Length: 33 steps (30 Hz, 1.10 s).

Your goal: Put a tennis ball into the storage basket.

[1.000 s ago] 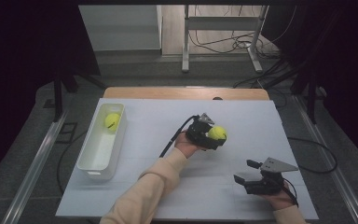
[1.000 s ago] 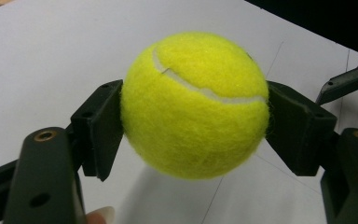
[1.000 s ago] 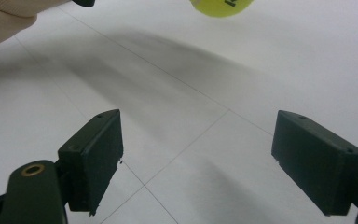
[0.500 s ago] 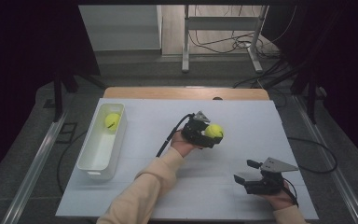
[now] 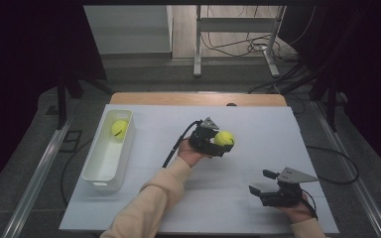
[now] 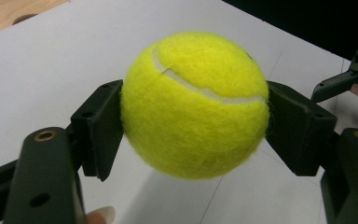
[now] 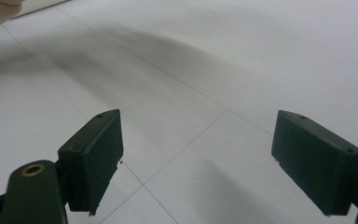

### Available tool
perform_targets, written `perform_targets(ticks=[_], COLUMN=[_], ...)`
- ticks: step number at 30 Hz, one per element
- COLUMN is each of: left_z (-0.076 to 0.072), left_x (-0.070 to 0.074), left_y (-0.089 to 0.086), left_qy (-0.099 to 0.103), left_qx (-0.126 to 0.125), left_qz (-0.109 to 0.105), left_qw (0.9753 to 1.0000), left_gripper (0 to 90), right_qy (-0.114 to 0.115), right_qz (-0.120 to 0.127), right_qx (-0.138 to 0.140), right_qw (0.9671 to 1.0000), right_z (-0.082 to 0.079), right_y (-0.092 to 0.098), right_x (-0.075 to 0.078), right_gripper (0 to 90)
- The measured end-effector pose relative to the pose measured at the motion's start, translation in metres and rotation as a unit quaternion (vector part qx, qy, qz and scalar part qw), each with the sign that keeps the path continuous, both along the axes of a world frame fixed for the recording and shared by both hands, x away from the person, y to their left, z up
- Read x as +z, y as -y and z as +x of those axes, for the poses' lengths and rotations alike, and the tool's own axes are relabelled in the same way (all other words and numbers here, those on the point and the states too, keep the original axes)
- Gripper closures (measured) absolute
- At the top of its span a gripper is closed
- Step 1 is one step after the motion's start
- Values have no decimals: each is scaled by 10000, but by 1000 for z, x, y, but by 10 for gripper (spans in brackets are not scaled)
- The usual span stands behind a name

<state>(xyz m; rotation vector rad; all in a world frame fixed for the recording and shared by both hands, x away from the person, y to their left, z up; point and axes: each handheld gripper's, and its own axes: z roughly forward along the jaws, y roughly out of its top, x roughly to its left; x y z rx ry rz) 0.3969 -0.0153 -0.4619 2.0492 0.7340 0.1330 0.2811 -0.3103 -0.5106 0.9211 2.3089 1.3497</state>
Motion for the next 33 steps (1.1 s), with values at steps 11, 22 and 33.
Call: perform_targets(ticks=[11,22,33], left_z=[-3,-6,-7], left_x=[2,4,7], left_y=[-9,-19,-29], left_qy=[26,62,79], left_qx=[60,138,210], left_qz=[-41,-82,-129], left_qw=[10000,9999,9997], left_gripper=[262,262,262], right_qy=[0,8,1], right_qz=[-7,-20,-25], right_qx=[-2,-12,-22], right_qw=[10000,10000,10000], right_z=[0,0,0], right_y=[0,0,0], right_x=[0,0,0], right_gripper=[168,168,168])
